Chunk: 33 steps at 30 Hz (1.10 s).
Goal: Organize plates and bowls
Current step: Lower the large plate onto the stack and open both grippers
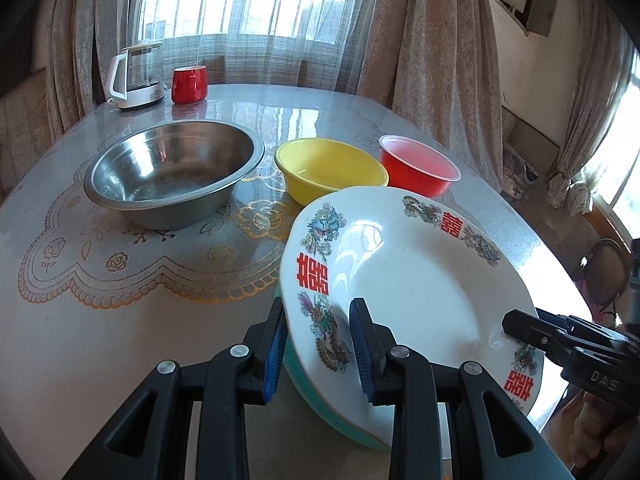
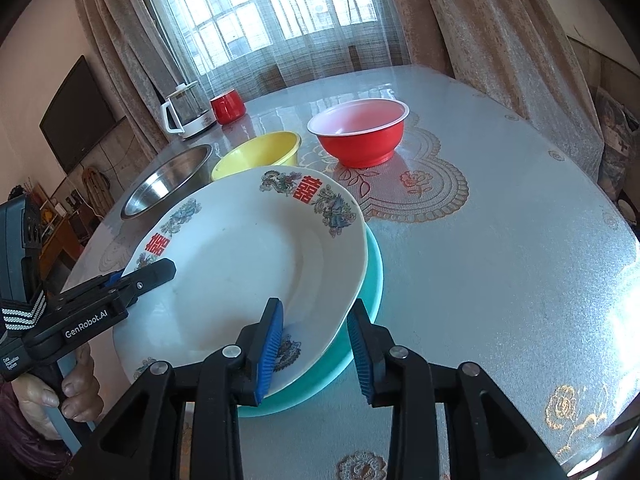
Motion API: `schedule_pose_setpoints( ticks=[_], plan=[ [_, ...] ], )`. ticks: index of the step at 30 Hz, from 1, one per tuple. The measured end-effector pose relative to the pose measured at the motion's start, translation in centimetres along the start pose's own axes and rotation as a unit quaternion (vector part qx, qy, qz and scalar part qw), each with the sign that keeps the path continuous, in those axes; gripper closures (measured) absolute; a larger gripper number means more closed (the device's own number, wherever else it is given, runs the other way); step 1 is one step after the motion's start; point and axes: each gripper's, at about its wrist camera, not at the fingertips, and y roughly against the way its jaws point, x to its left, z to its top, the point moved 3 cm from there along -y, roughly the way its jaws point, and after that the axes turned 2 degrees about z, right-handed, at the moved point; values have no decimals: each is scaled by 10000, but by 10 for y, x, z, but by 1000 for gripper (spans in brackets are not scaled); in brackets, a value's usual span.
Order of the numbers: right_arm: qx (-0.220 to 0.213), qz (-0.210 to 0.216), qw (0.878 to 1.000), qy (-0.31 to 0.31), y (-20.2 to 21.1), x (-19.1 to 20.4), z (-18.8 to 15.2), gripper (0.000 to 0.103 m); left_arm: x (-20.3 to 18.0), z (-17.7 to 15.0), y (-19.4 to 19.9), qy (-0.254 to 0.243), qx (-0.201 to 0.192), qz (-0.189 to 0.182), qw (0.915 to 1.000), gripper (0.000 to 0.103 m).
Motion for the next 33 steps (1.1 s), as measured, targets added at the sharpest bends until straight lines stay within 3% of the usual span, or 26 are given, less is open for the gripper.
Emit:
schedule_pose_setpoints(
  ticks=[14, 19, 23, 28, 33],
  plan=[
    [-127, -296, 9992, -248, 9, -11, 6, 69, 20, 0, 21, 401, -193, -88, 9990, 67],
    [-254, -488, 9978, -365, 15, -17, 12, 69, 37, 4, 30, 590, -319, -3, 9977, 66],
    [-379, -621, 9969, -314, 20, -16, 22, 69, 56, 4, 29, 758, -287, 292, 9963, 67],
    [-433, -475, 9979, -26, 21, 4, 37, 69, 86, 6, 30, 1113, -271, 451, 9924, 67],
    [-314, 14, 9991, 276, 10, 38, 48, 68, 112, 15, 37, 1401, -365, 580, 9878, 60]
  ],
)
